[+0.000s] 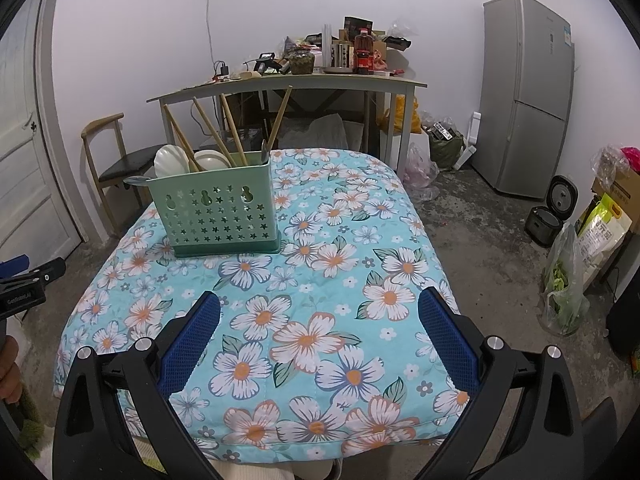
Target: Organize utensils
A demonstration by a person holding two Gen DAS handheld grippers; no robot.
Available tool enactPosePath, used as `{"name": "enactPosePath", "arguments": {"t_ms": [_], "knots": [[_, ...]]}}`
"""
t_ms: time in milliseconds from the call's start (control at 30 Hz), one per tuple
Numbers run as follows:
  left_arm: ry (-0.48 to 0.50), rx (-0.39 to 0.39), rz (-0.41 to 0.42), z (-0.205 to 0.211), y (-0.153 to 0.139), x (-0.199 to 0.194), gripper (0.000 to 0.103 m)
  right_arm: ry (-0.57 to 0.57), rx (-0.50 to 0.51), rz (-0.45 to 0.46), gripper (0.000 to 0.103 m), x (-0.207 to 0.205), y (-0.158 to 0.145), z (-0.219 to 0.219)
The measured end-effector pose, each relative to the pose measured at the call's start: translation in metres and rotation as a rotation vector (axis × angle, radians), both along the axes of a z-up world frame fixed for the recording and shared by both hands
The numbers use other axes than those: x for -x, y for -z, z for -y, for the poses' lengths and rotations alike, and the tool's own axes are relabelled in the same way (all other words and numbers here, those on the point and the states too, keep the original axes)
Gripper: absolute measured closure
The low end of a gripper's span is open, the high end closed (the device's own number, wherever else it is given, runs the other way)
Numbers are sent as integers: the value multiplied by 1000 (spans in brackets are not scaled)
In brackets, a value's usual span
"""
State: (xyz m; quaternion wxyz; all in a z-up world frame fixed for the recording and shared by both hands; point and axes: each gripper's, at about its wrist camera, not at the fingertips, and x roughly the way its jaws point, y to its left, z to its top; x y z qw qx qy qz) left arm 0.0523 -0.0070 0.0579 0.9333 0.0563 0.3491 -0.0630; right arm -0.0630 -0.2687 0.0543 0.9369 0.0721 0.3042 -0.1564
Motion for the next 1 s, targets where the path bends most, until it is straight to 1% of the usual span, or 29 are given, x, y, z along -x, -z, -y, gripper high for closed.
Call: {"name": "enactPosePath", "arguments": {"t_ms": [1000], "knots": [[-1, -5, -6, 1, 2, 0, 8, 0, -5, -1, 6, 0, 1, 0]]}}
